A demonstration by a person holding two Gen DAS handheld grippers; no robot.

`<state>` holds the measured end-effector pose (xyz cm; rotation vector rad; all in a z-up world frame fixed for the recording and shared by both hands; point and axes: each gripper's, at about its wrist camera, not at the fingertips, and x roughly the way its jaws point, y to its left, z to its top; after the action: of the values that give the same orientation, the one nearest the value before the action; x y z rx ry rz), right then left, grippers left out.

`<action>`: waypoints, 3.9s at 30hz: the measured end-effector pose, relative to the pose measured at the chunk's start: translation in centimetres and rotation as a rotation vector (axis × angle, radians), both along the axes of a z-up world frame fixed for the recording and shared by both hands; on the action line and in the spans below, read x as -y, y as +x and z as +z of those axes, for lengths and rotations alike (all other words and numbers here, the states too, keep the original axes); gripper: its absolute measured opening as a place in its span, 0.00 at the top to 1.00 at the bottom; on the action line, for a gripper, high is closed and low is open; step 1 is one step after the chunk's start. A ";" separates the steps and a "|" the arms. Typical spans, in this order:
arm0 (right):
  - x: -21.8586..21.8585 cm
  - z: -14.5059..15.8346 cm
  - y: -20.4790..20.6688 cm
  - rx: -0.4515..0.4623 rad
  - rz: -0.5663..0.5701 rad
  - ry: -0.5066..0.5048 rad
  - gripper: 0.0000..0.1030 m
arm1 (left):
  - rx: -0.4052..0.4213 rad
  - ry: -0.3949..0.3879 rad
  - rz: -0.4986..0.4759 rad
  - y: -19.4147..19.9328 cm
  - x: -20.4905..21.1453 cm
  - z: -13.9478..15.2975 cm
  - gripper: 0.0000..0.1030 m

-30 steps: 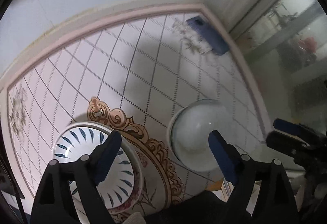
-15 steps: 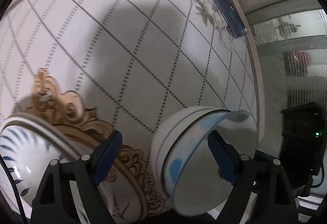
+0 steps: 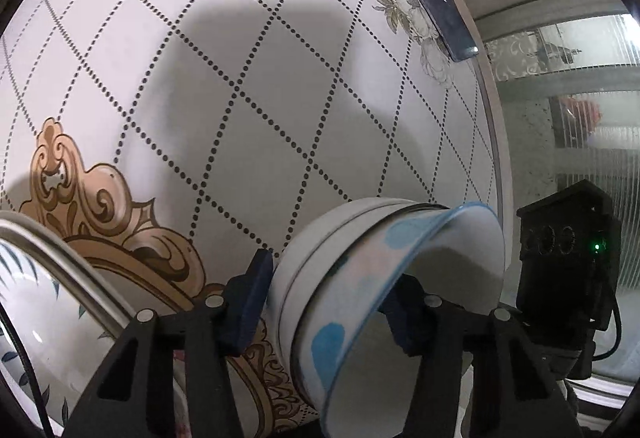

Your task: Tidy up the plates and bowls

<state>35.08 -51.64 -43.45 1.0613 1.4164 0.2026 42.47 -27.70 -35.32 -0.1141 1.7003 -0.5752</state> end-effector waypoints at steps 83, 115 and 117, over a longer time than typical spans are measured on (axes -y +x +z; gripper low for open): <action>-22.9 8.8 8.9 0.088 0.418 -0.213 0.37 | 0.258 0.208 0.304 0.0 -23.9 8.8 0.53; -23.7 31.3 -6.8 0.499 0.270 -0.736 0.04 | 0.699 0.253 0.372 -14.1 -24.5 23.9 0.06; -23.5 32.7 -8.4 0.536 0.264 -0.742 0.04 | 0.732 0.258 0.396 -15.9 -24.4 25.1 0.04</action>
<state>26.71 -28.13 -10.76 0.1796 0.9974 0.1197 26.52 -3.30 -10.24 -0.0428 0.9842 -0.0689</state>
